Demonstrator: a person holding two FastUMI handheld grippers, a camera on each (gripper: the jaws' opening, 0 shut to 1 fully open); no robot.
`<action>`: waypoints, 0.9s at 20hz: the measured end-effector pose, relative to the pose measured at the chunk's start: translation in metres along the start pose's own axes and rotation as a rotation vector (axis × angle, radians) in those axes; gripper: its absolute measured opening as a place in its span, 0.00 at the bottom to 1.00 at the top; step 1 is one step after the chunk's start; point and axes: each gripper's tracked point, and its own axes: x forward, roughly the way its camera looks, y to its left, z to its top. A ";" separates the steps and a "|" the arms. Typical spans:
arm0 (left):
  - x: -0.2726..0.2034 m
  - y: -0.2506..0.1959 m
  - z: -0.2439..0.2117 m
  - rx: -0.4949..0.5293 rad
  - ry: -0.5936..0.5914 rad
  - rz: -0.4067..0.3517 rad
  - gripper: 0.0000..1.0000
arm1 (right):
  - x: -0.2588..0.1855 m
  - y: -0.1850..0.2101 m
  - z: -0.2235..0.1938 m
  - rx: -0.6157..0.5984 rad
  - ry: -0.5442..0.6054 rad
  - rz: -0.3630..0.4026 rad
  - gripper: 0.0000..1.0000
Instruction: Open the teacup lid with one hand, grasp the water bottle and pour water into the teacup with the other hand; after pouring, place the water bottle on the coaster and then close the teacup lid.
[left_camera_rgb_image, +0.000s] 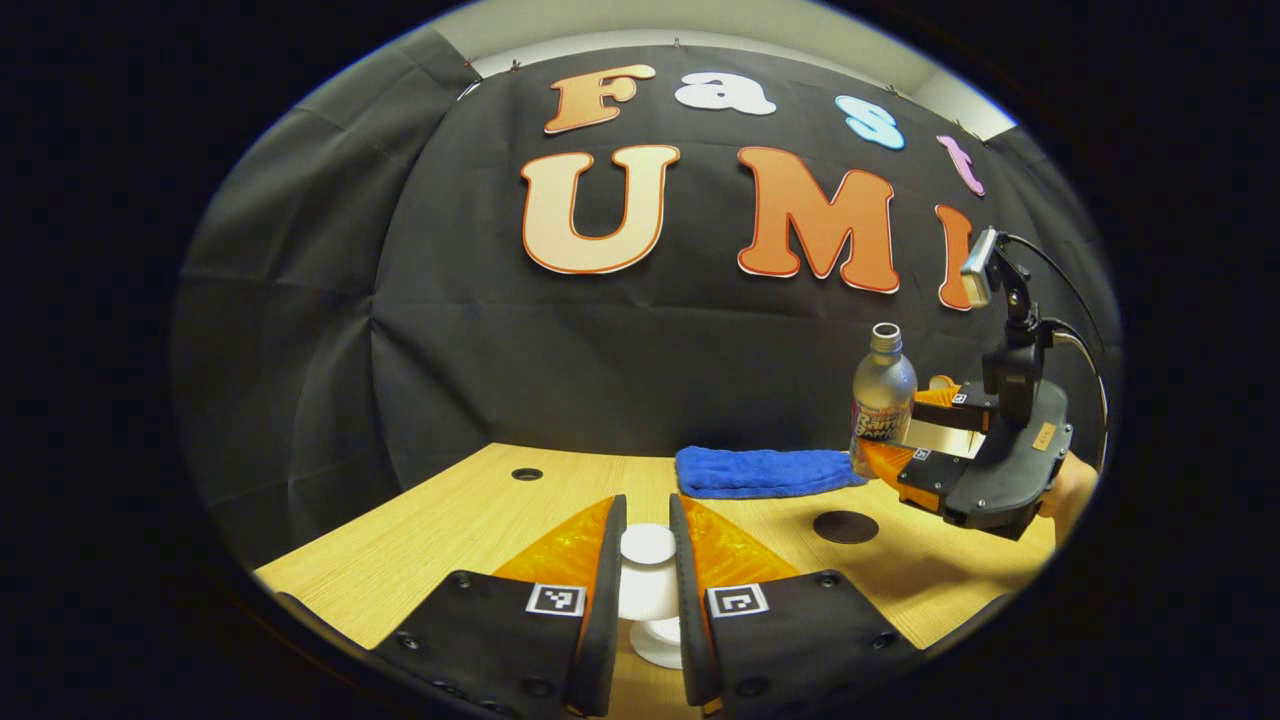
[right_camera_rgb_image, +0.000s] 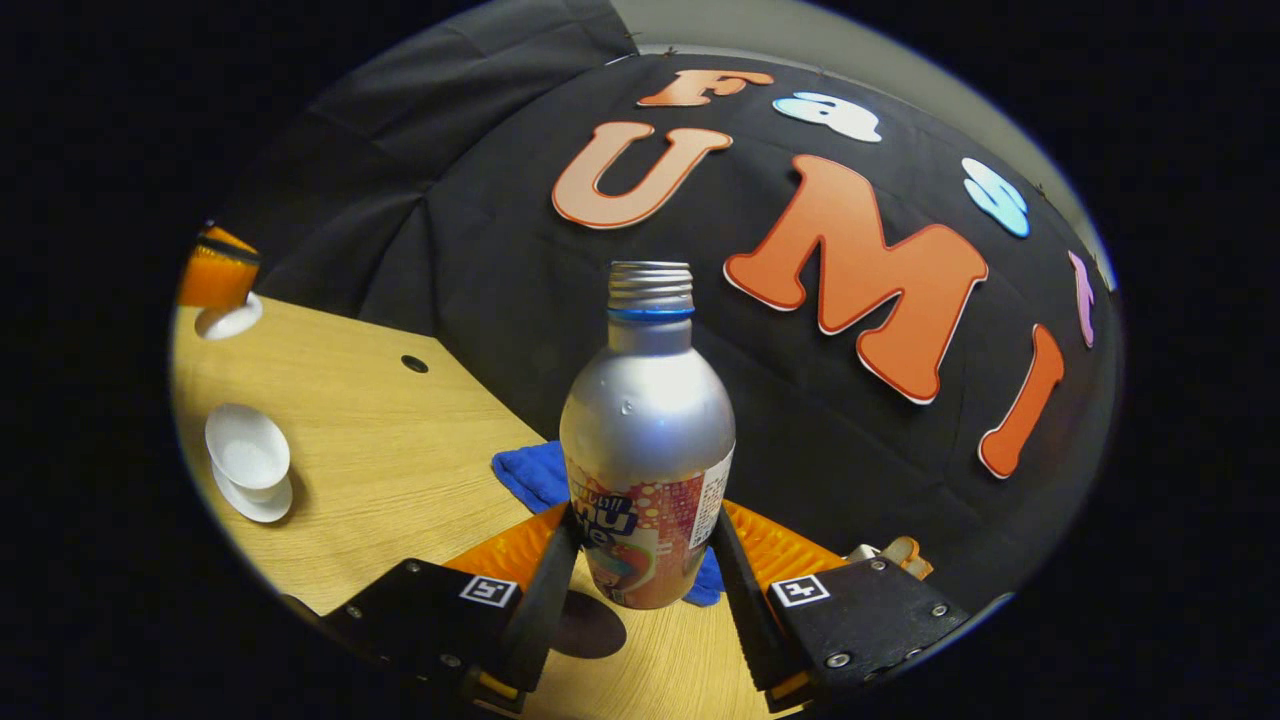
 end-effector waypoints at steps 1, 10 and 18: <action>0.001 -0.003 -0.002 -0.002 0.006 -0.006 0.31 | 0.003 -0.002 -0.002 0.027 0.003 0.001 0.77; 0.006 -0.015 -0.017 -0.010 0.045 -0.027 0.31 | 0.017 -0.005 -0.030 0.251 0.080 0.039 0.78; 0.007 -0.017 -0.024 -0.008 0.066 -0.025 0.31 | 0.033 0.015 -0.095 0.422 0.240 0.083 0.77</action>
